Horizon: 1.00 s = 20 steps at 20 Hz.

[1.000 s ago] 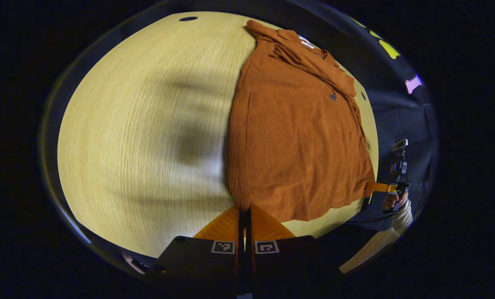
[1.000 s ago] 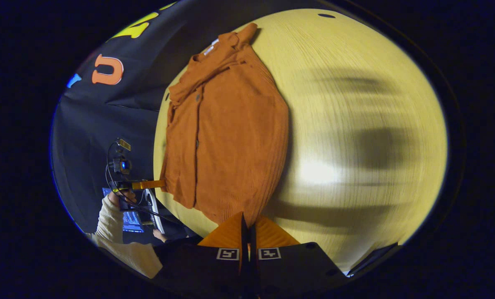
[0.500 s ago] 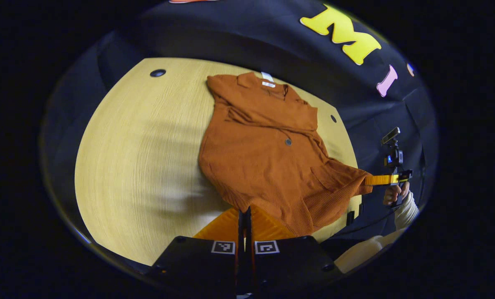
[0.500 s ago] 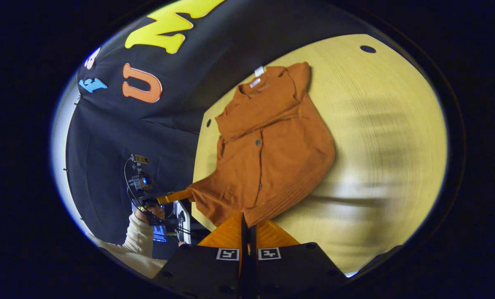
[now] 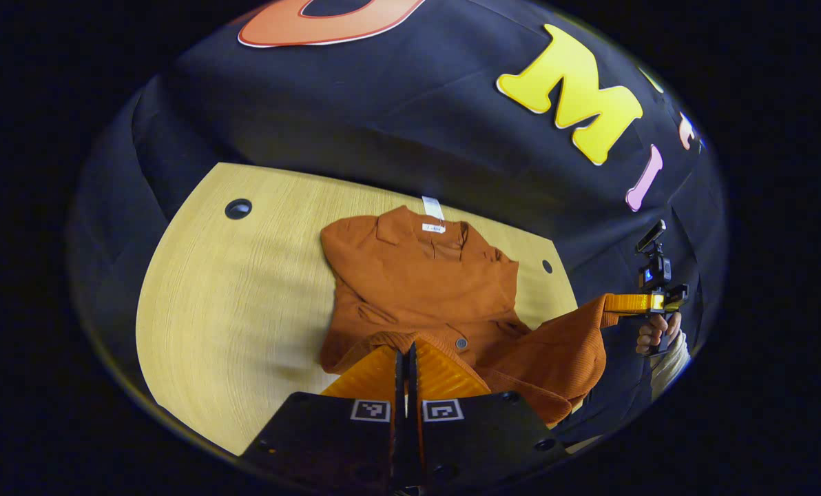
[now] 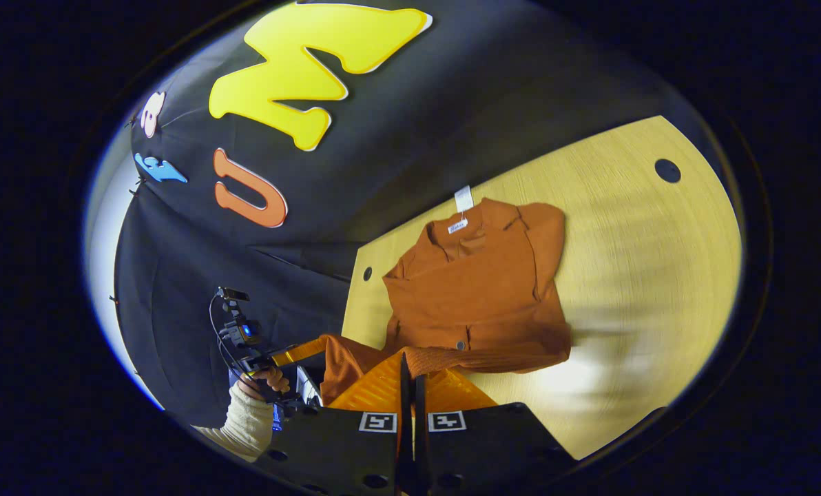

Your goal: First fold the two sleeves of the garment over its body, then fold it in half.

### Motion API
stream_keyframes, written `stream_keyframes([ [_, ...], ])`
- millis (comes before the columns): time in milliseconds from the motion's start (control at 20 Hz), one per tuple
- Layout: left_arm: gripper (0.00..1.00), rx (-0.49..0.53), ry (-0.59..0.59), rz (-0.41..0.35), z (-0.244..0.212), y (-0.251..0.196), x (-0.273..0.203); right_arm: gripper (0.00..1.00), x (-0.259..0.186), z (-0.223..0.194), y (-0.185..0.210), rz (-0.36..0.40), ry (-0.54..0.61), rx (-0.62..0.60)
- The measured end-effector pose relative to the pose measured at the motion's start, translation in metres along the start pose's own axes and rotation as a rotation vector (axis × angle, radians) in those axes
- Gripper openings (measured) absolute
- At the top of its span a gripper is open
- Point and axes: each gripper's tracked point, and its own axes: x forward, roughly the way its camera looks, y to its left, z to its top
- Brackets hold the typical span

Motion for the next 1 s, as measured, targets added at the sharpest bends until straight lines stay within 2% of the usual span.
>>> stream_keyframes([
  [300,0.03,-0.025,-0.064,0.031,0.084,0.011,0.047,0.02,0.044,0.084,-0.011,-0.006,-0.066,0.020],
  [500,0.03,-0.037,-0.047,0.077,0.114,0.029,0.096,0.02,0.090,0.130,-0.040,-0.025,-0.110,0.086],
  [600,0.03,-0.039,-0.027,0.109,0.117,0.043,0.125,0.02,0.111,0.147,-0.062,-0.033,-0.141,0.130],
  [750,0.03,-0.047,0.025,0.180,0.108,0.073,0.164,0.02,0.136,0.156,-0.115,-0.092,-0.167,0.256],
  [850,0.00,-0.087,0.053,0.185,0.097,0.083,0.186,0.02,0.132,0.158,-0.147,-0.127,-0.174,0.352],
  [900,0.03,-0.108,0.055,0.192,0.094,0.089,0.194,0.02,0.126,0.160,-0.165,-0.147,-0.182,0.401],
  [1000,0.04,-0.147,0.054,0.195,0.094,0.099,0.202,0.02,0.115,0.168,-0.188,-0.148,-0.199,0.506],
])
